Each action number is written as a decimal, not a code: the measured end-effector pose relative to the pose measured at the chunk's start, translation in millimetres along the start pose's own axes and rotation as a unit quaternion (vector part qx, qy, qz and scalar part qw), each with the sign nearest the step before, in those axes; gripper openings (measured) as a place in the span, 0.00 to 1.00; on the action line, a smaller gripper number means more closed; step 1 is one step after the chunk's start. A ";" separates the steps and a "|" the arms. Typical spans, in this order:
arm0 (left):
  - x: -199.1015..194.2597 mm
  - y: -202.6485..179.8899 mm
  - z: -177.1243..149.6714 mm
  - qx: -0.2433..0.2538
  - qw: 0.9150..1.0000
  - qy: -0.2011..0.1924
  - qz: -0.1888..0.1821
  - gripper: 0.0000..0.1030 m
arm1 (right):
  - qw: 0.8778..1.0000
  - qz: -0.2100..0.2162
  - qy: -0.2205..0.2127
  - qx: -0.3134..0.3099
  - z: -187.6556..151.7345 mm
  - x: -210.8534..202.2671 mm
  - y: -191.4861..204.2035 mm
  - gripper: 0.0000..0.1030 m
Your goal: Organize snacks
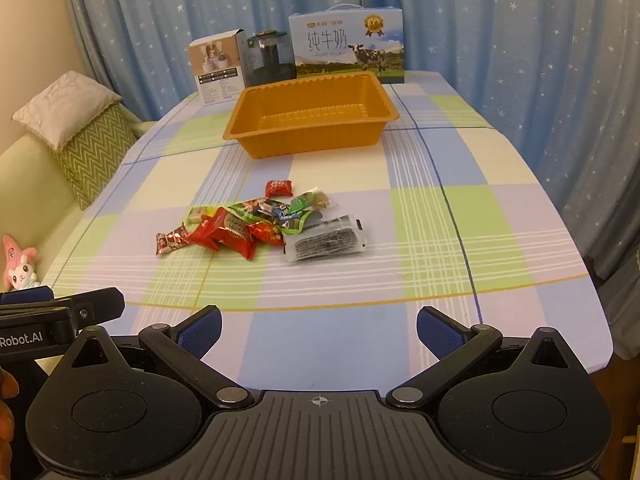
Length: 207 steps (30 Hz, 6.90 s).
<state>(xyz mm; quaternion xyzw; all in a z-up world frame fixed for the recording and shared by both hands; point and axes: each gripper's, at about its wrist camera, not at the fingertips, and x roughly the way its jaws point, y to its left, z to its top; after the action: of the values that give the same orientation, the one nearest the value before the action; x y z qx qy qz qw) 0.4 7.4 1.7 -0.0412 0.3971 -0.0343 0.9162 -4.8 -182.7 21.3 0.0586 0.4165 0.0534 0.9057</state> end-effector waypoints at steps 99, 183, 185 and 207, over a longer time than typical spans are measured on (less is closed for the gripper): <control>162.7 56.3 38.4 0.118 0.987 0.063 -0.084 0.18 | 0.998 0.019 0.005 0.052 26.3 144.0 -20.0 0.83; 244.3 -9.5 220.9 0.036 0.989 -0.085 -0.114 0.18 | 0.992 0.007 -0.125 0.036 218.6 225.6 -38.9 0.37; 254.3 -9.9 226.0 0.035 0.989 -0.080 -0.116 0.18 | 0.991 0.009 -0.129 0.040 223.6 232.7 -41.2 0.37; 263.7 1.3 230.6 0.031 0.991 -0.081 -0.097 0.39 | 0.989 0.026 -0.128 0.068 233.3 250.5 -42.0 0.37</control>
<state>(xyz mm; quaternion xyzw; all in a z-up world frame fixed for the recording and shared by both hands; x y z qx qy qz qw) 348.7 -5.4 -32.5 -0.0535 0.3141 -0.1318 0.9387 336.8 -202.2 -21.7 0.1375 0.2981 0.0405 0.9437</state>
